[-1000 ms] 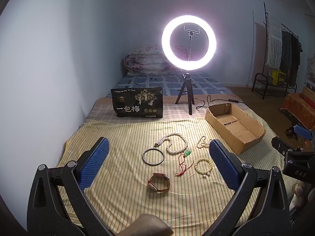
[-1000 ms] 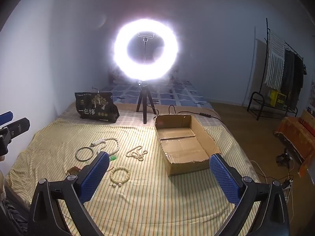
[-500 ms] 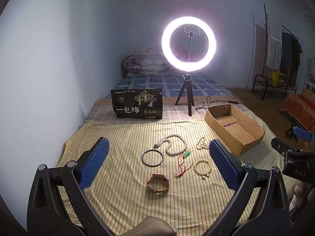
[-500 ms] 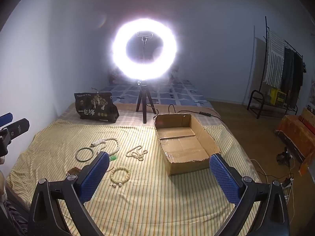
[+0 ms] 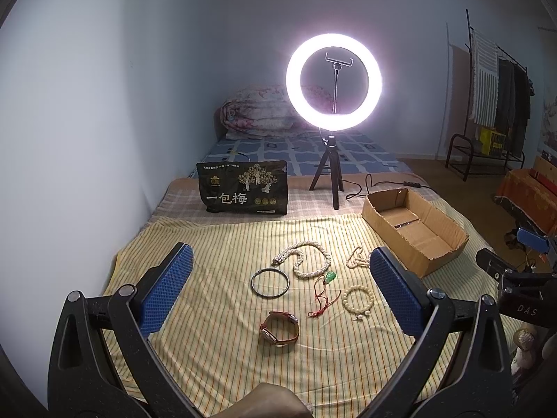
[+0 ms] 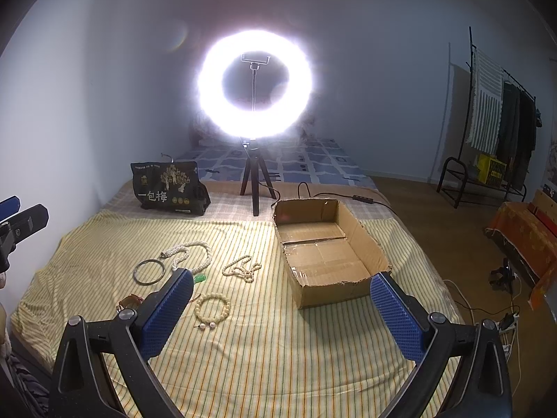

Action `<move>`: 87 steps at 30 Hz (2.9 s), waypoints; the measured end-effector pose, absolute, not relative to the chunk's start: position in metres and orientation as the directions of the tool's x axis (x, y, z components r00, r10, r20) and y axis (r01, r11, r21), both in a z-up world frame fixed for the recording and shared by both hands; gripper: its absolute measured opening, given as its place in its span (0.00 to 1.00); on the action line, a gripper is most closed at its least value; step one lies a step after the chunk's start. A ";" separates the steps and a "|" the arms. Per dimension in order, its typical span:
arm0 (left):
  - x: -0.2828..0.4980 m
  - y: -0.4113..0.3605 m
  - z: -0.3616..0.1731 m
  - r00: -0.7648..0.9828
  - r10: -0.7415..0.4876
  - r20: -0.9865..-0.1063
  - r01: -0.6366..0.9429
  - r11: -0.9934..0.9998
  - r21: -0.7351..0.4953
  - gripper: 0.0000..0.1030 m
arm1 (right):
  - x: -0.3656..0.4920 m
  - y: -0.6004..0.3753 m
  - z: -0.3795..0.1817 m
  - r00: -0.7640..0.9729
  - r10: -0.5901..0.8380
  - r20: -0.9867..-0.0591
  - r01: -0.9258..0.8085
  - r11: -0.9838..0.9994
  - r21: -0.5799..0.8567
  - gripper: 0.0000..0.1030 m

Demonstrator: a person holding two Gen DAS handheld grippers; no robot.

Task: Organize jewelry

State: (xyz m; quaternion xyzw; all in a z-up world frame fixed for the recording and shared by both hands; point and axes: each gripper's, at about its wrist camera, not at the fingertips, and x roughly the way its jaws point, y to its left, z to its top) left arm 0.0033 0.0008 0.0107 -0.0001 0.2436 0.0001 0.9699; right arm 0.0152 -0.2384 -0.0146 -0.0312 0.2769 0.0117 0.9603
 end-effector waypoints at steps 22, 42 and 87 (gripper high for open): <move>0.000 -0.001 0.011 0.884 0.002 -0.468 -0.002 1.000 0.000 1.00 | 0.018 -0.238 -0.016 0.839 0.009 -0.544 -0.042 0.998 -0.047 1.00; 0.000 -0.002 0.010 0.884 0.003 -0.467 -0.003 1.000 0.000 1.00 | 0.018 -0.238 -0.017 0.836 0.012 -0.548 -0.044 0.998 -0.045 1.00; 0.058 0.064 -0.050 0.656 -0.033 -0.754 -0.057 0.994 -0.093 1.00 | 0.081 -0.231 -0.076 0.591 0.036 -0.806 -0.151 0.986 -0.066 1.00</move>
